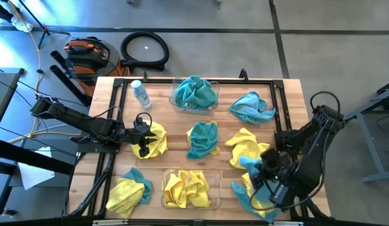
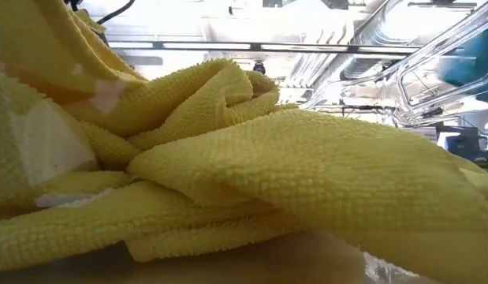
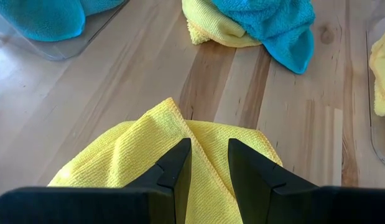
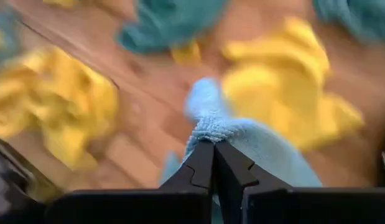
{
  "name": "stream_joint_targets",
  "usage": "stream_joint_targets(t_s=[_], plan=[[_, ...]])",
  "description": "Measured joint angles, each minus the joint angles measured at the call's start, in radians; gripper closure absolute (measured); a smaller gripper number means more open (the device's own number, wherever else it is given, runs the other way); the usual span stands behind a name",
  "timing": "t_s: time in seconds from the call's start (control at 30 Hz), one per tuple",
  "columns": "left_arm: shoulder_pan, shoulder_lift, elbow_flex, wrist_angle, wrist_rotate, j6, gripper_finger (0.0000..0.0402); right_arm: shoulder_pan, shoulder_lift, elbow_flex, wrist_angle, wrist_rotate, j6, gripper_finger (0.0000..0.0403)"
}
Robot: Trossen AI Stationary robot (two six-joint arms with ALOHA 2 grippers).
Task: Sort microfiber towel by color & place in baskets
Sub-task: Put the blue towel into the top transparent bin
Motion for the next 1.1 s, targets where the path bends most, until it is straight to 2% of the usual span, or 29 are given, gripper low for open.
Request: stream_joint_targets(t_s=[0.13, 0.23, 0.47, 0.63, 0.8, 0.97, 1.1], plan=[[0.000, 0.000, 0.000, 0.006, -0.010, 0.008, 0.0310, -0.096, -0.008, 0.046, -0.011, 0.135, -0.178, 0.0402], [0.000, 0.000, 0.000, 0.017, -0.010, 0.008, 0.0310, -0.195, -0.016, 0.076, -0.010, 0.195, -0.341, 0.0402], [0.000, 0.000, 0.000, 0.027, -0.012, 0.010, 0.0310, -0.506, -0.022, 0.136, 0.022, 0.201, -0.780, 0.0402], [0.000, 0.000, 0.000, 0.026, -0.012, 0.015, 0.0310, -0.758, -0.022, 0.174, 0.215, 0.121, -1.162, 0.0403], [0.000, 0.000, 0.000, 0.026, -0.012, 0.042, 0.0310, -0.983, -0.022, 0.195, 0.548, -0.053, -1.536, 0.0403], [0.000, 0.000, 0.000, 0.026, -0.012, 0.042, 0.0310, -1.166, -0.017, 0.197, 0.839, -0.253, -1.714, 0.0403], [0.000, 0.000, 0.000, 0.026, -0.012, 0.036, 0.0310, -1.267, 0.010, 0.197, 0.950, -0.342, -1.775, 0.0403]])
